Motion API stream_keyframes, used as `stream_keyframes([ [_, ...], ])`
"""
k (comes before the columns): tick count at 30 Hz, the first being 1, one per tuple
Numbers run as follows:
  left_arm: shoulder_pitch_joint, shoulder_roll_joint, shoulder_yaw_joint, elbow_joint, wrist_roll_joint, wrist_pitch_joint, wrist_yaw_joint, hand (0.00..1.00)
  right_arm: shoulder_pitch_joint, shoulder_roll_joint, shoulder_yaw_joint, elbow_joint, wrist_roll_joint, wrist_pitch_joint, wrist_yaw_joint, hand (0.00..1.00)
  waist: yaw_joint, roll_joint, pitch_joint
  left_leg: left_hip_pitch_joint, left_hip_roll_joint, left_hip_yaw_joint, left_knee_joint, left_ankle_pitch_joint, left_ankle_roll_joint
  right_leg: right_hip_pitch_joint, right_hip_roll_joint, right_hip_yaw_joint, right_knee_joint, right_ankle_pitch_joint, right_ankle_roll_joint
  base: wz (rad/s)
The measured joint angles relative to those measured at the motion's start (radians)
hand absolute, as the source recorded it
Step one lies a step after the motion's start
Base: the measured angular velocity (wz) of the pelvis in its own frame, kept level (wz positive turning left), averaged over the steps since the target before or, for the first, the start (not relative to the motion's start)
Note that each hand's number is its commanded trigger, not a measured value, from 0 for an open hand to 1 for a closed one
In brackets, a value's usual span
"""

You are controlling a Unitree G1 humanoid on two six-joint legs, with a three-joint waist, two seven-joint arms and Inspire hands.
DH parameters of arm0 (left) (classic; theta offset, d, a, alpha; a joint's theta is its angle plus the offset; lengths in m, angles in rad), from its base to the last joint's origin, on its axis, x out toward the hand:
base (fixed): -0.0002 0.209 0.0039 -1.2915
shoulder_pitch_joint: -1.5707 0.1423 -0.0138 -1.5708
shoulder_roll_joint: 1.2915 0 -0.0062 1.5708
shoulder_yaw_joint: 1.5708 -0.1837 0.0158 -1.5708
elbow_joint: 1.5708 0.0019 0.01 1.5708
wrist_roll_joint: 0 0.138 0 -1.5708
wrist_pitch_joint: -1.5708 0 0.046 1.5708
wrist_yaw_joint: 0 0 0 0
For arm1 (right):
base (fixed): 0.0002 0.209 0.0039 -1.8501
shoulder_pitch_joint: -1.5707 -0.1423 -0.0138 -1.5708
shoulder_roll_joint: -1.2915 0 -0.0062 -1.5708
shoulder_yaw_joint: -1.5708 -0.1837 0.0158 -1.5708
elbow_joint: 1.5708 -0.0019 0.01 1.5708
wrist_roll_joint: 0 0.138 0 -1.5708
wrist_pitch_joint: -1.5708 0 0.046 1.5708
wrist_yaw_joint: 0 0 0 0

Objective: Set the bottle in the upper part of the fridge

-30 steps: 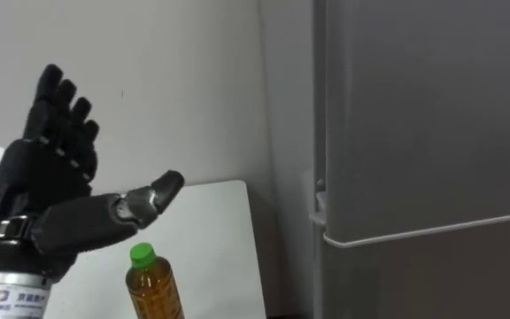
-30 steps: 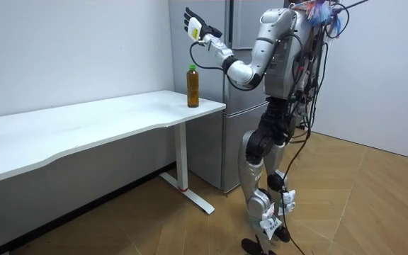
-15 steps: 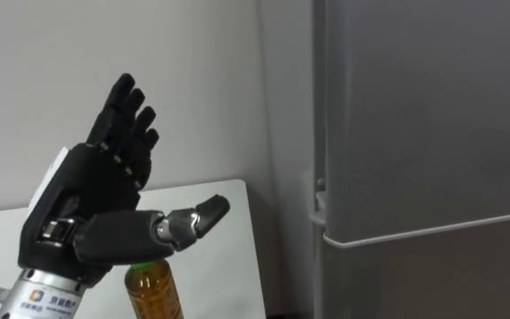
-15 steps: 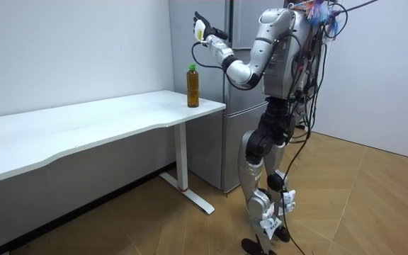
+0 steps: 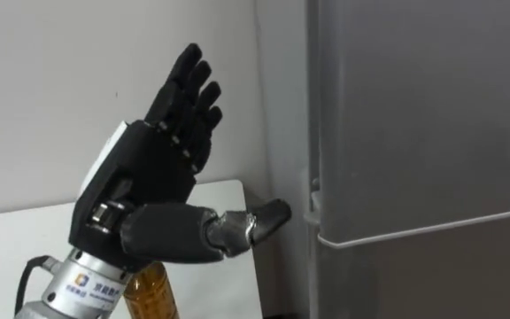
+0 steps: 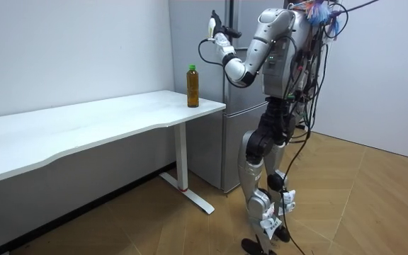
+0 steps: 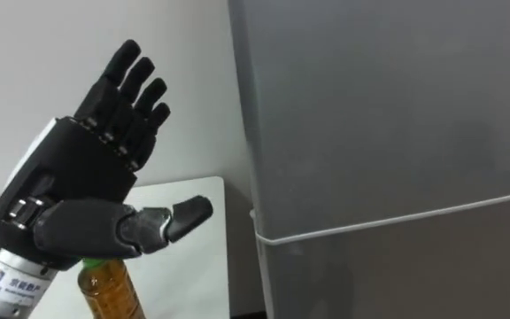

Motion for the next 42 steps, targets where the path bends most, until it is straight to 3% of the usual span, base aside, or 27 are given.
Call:
stream_keyframes([
  [12, -0.005, -0.003, -0.037, -0.006, -0.001, 0.022, -0.078, 0.00, -0.012, -0.009, 0.010, 0.009, 0.000, 0.000, 0.012, 0.00, -0.019, 0.004, 0.0030, -0.002, 0.000, 0.006, 0.000, 0.000, 0.000, -0.008, 0.000, 0.006, -0.005, 0.000, 0.000, 0.00],
  [25, -0.005, -0.019, -0.148, -0.016, -0.079, 0.038, -0.172, 0.00, -0.022, -0.016, 0.053, 0.008, 0.012, 0.001, 0.022, 0.00, -0.024, -0.010, 0.0089, -0.008, -0.001, 0.000, -0.001, 0.000, 0.000, -0.009, 0.000, 0.009, -0.018, 0.000, 0.000, 0.00],
  [42, -0.005, -0.021, -0.187, 0.010, -0.078, 0.036, -0.173, 0.00, -0.022, -0.026, 0.085, -0.005, 0.010, -0.001, 0.018, 0.00, -0.023, -0.011, 0.0074, 0.000, -0.001, 0.007, -0.001, 0.000, 0.000, -0.001, -0.001, 0.019, -0.002, 0.001, 0.000, 0.01],
])
